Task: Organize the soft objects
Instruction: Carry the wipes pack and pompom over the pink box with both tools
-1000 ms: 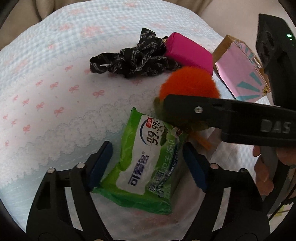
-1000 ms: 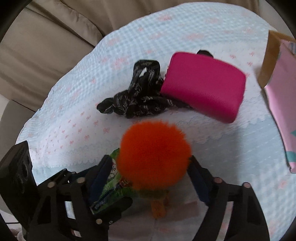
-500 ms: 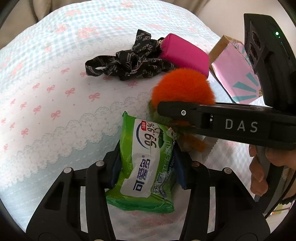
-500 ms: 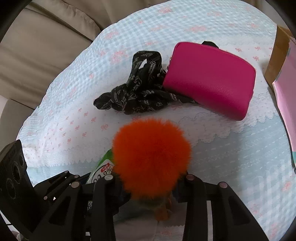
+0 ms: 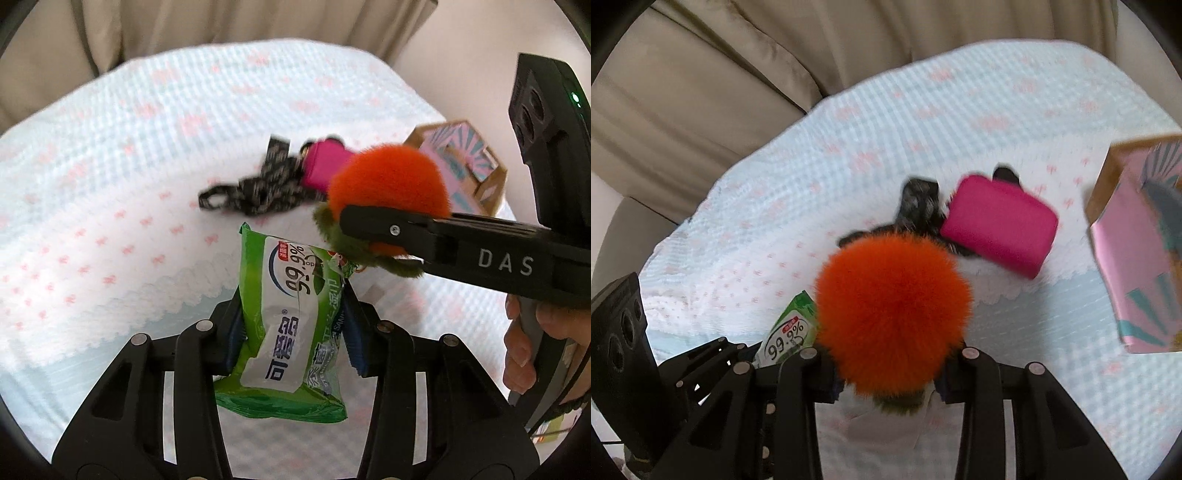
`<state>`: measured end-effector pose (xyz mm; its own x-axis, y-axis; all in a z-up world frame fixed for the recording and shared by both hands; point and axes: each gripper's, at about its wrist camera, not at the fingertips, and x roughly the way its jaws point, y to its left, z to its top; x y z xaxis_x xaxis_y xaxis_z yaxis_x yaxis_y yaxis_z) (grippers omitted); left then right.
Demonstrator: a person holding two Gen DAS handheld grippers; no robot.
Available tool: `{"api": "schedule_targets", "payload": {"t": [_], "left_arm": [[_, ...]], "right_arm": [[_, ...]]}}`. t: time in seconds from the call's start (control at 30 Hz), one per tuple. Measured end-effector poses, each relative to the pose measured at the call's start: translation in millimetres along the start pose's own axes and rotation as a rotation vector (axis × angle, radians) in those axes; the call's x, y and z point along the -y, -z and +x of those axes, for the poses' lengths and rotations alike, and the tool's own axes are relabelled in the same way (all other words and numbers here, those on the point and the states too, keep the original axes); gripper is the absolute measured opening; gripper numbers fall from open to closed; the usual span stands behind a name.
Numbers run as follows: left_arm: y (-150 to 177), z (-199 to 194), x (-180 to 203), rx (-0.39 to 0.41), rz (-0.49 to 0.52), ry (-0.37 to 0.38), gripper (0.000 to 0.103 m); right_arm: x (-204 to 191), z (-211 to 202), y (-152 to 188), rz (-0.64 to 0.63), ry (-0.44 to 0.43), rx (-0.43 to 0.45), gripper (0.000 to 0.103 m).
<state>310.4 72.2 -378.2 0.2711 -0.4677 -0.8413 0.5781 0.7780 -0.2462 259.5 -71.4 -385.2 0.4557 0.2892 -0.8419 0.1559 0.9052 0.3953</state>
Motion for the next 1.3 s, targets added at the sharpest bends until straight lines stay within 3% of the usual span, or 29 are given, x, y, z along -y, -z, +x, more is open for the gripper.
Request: {"api": "schedule_targets", "payload": {"t": [0.23, 0.37, 0.67, 0.97, 1.13, 1.3], "left_arm": [[-10, -87, 26, 0.071, -0.047, -0.039, 0.041], [-14, -133, 48, 0.098, -0.069, -0.099, 0.041], [-28, -200, 113, 0.168, -0.093, -0.186, 0.041], [-51, -206, 210, 0.235, -0.173, -0.216, 0.041], [-64, -178, 271, 0.246, -0.230, -0.215, 0.041], [-82, -136, 308, 0.239, -0.297, -0.187, 0.041]], "right_arm": [[-32, -78, -10, -0.060, 0.000, 0.073, 0.034], [-41, -129, -11, -0.076, -0.008, 0.116, 0.034], [-32, -232, -5, -0.115, -0.026, 0.226, 0.034], [40, -304, -7, -0.187, -0.006, 0.246, 0.034], [99, -323, -13, -0.216, 0.000, 0.220, 0.034], [159, -328, -26, -0.242, 0.022, 0.176, 0.034]]}}
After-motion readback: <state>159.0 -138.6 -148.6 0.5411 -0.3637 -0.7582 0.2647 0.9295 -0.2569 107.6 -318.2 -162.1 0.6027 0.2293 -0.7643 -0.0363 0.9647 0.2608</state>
